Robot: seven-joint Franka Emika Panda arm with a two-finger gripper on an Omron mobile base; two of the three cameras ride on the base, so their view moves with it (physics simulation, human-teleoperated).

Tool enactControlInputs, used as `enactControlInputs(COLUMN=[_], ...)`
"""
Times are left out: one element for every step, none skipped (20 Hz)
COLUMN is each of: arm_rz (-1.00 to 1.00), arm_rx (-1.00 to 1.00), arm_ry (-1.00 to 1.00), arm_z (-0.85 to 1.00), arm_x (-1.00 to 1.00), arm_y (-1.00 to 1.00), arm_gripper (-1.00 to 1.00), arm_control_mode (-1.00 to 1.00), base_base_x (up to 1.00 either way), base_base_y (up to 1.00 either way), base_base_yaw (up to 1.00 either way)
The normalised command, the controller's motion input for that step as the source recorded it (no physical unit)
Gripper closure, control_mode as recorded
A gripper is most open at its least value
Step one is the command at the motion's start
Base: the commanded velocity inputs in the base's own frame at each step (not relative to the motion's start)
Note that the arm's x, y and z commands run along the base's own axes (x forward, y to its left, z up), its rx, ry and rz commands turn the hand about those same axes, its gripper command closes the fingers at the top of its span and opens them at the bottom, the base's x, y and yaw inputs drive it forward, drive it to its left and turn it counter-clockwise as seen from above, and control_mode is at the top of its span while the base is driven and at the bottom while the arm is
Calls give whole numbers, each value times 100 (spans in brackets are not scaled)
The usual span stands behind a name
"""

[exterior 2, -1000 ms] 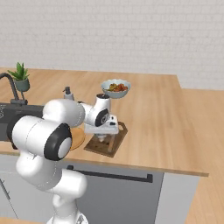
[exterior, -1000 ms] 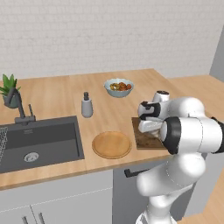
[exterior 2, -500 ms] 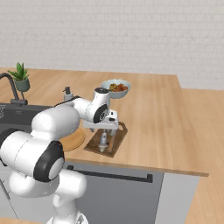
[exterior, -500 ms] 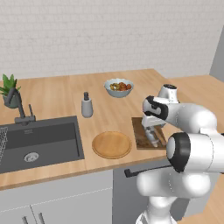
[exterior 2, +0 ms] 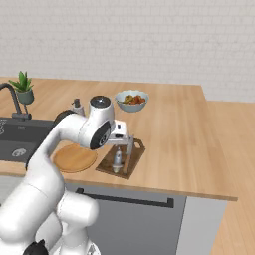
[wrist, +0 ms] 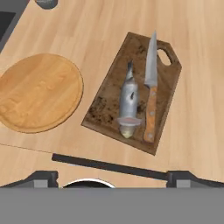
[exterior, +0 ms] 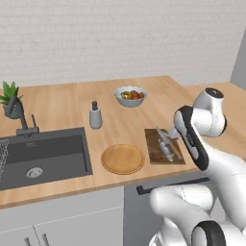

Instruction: Pick up the knife from the drawer and place it on the cutting board. Then place the meat from the plate to the cutting board.

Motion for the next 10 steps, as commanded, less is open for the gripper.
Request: enactControlInputs(arm_rz=[0,0,0,0,5,5,8,10,10,6], arm_rx=[0,0,0,-1,-16,-22,-23,-26,-26,-24], arm_ry=[-28,-29,-30,-27,-21,-21,-13,-11,-9,-4], arm_z=[55,51,34,4,0,0,0,0,9,30], arm_x=[-100,-100,-100,-100,-100,-100,-86,-69,-63,-44], arm_y=[8,11,24,55,100,100,100,100,100,100], arm_gripper=[-100,-100,-100,-100,-100,-100,-100,-100,-100,-100], arm_control_mode=[-100,-100,-100,-100,-100,-100,-100,-100,-100,-100], base_base_x=[0,0,0,0,0,0,0,0,0,0], base_base_y=[0,0,0,0,0,0,0,0,0,0], base_base_yaw=[0,0,0,0,0,0,0,0,0,0])
